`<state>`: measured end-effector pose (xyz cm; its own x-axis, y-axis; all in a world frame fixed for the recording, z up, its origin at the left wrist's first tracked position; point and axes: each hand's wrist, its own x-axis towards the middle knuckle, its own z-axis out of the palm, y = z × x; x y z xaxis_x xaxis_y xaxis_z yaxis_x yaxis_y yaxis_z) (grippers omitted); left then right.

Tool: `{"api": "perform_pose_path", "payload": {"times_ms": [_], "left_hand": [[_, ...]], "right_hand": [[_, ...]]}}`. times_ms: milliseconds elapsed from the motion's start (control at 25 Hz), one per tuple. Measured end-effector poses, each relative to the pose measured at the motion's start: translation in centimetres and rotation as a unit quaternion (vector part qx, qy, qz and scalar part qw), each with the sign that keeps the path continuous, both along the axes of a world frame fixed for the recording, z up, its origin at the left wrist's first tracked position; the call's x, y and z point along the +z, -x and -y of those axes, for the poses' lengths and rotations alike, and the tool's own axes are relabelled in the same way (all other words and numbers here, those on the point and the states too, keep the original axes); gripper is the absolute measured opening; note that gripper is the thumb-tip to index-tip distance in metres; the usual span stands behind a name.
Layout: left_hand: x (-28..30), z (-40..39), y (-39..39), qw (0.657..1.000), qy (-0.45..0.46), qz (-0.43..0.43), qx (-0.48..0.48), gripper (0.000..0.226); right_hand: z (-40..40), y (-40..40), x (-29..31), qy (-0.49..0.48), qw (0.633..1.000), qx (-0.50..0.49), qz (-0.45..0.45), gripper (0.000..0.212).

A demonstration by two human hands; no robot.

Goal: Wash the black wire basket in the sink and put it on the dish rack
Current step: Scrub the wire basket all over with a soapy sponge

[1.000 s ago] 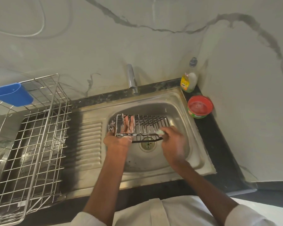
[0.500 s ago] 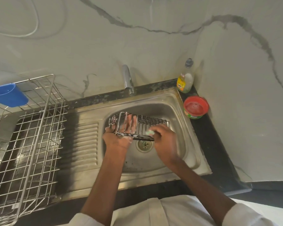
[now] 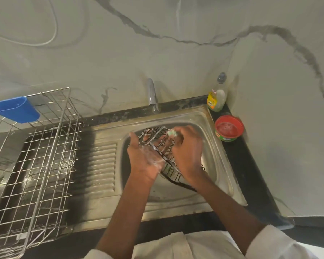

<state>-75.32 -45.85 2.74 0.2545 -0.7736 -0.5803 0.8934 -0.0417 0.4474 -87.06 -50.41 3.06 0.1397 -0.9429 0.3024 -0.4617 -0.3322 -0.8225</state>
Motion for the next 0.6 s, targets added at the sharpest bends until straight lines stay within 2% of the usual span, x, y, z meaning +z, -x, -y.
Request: {"api": "perform_pose_path", "payload": {"times_ms": [120, 160, 240, 280, 360, 440, 480, 600], "left_hand": [[1.3, -0.6, 0.5, 0.998, 0.027, 0.051, -0.025, 0.087], [1.7, -0.7, 0.6, 0.996, 0.019, 0.078, -0.024, 0.08], [1.6, -0.9, 0.5, 0.992, -0.009, 0.125, -0.026, 0.057], [1.4, -0.9, 0.3, 0.989, -0.014, 0.142, -0.034, 0.042], [1.8, -0.8, -0.5, 0.985, 0.003, 0.162, -0.058, 0.021], [1.7, -0.4, -1.2, 0.98, 0.01, 0.186, -0.068, 0.019], [1.7, -0.2, -0.8, 0.971, 0.011, 0.23, -0.062, 0.018], [0.7, 0.3, 1.0, 0.913, -0.004, 0.407, -0.041, 0.021]], "right_hand": [[-2.1, -0.1, -1.1, 0.042, 0.994, 0.082, -0.051, 0.022], [-2.0, 0.3, -1.6, 0.032, 0.995, 0.071, -0.068, 0.023], [-0.1, 1.7, -2.5, -0.064, 0.995, -0.009, -0.078, 0.024], [0.8, 2.4, -2.9, -0.133, 0.989, -0.023, -0.061, 0.022], [1.4, 3.2, -3.5, -0.256, 0.967, 0.015, -0.007, 0.02], [0.7, 3.2, -3.7, -0.285, 0.957, 0.049, 0.014, 0.022], [0.3, 2.9, -3.5, -0.278, 0.958, 0.058, 0.029, 0.024], [-0.3, 1.3, -2.7, -0.295, 0.947, 0.055, 0.114, 0.031]]}}
